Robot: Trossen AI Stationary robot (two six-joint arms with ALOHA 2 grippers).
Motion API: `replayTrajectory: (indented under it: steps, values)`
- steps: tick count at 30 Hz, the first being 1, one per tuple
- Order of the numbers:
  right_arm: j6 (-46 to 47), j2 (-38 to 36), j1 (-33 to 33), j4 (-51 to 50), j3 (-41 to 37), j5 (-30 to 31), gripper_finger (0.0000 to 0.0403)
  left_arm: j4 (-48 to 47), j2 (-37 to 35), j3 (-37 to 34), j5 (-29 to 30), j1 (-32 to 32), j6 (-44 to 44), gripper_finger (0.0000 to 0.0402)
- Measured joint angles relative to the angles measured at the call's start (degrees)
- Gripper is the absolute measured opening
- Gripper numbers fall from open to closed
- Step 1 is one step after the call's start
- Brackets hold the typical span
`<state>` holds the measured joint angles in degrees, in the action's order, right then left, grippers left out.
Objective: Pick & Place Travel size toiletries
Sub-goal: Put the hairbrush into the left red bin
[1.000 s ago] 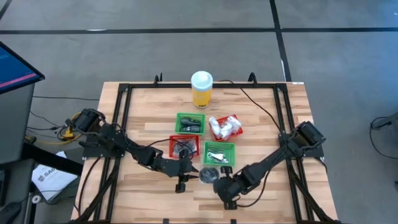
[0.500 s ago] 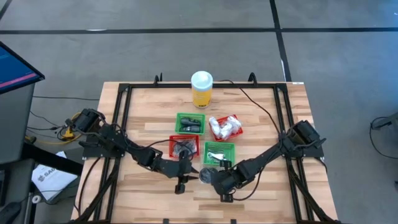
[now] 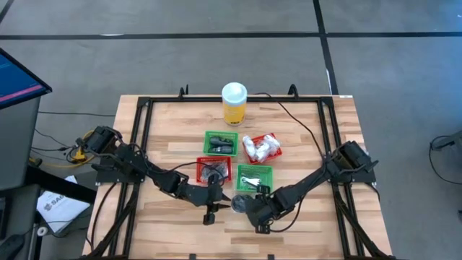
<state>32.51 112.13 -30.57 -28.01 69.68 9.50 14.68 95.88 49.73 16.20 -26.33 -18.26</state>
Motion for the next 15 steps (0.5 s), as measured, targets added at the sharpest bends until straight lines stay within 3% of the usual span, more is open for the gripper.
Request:
replayTrajectory:
  steps: [9,15]
  values:
    - [0.55,3.18,-0.19,0.11,0.29,0.47,0.0171,-0.01,0.00,-0.02,0.03,0.00,0.00,0.0099]
    - [0.59,3.89,-0.15,-1.65,0.39,1.39,0.0112,-0.05,0.00,-0.01,0.02,0.00,0.00,0.0099]
